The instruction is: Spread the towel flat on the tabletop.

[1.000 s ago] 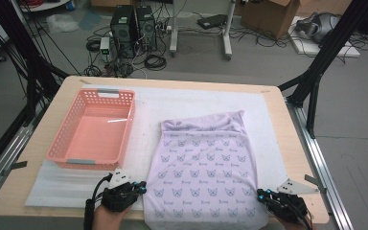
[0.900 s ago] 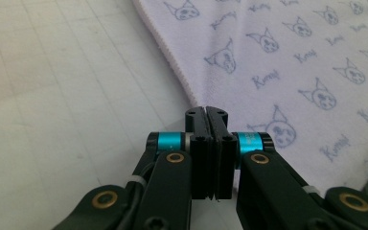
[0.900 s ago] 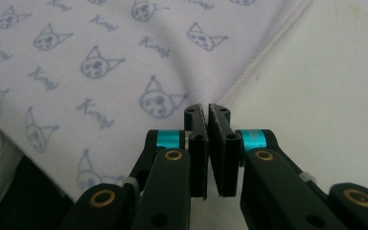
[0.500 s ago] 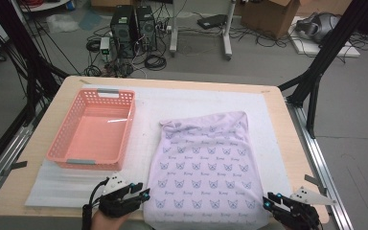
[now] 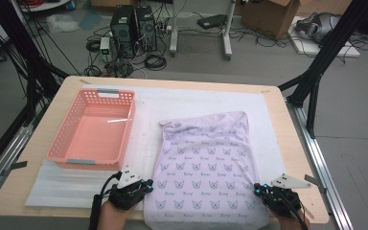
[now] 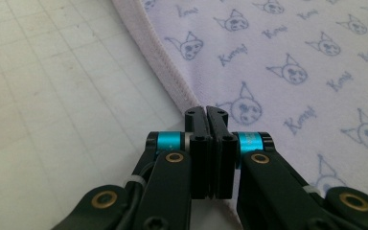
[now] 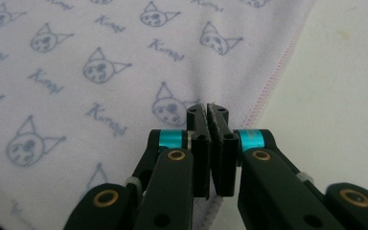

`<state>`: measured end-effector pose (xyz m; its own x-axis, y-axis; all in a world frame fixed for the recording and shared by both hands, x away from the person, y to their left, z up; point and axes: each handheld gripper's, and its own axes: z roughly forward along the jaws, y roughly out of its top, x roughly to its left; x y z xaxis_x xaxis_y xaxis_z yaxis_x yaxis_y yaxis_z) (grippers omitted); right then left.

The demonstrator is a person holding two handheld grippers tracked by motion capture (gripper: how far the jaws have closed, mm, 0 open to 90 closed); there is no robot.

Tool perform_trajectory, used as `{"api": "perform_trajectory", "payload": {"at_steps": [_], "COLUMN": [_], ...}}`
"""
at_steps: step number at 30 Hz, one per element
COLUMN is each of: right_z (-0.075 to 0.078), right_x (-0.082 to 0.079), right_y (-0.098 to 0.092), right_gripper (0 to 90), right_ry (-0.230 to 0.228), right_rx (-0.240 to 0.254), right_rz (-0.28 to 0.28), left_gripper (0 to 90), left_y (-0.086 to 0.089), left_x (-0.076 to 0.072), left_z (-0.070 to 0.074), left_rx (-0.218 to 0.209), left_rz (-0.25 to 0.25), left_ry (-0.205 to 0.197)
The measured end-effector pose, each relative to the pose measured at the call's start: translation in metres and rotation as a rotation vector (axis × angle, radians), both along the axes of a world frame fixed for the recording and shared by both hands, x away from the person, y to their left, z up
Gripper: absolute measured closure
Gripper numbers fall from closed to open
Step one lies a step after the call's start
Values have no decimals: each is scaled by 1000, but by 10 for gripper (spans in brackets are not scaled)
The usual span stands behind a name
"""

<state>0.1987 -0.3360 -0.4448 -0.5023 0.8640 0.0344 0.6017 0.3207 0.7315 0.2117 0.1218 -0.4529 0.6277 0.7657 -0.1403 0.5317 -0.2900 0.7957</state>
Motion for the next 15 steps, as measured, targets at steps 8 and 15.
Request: {"api": "perform_trajectory", "payload": {"at_steps": [8,15], "right_z": [3,6], "right_x": [-26,-40], "right_y": [-11,-12], "right_gripper": [885,780], "right_ry": [38,22], "right_rx": [16,20], "right_rz": [47,37], "left_gripper": [879,665], "left_y": [12,10], "left_x": [-32,-35], "left_z": [-1,1], "left_rx": [-49,-78], "left_rz": [-9,-5], "left_ry": [46,26]}}
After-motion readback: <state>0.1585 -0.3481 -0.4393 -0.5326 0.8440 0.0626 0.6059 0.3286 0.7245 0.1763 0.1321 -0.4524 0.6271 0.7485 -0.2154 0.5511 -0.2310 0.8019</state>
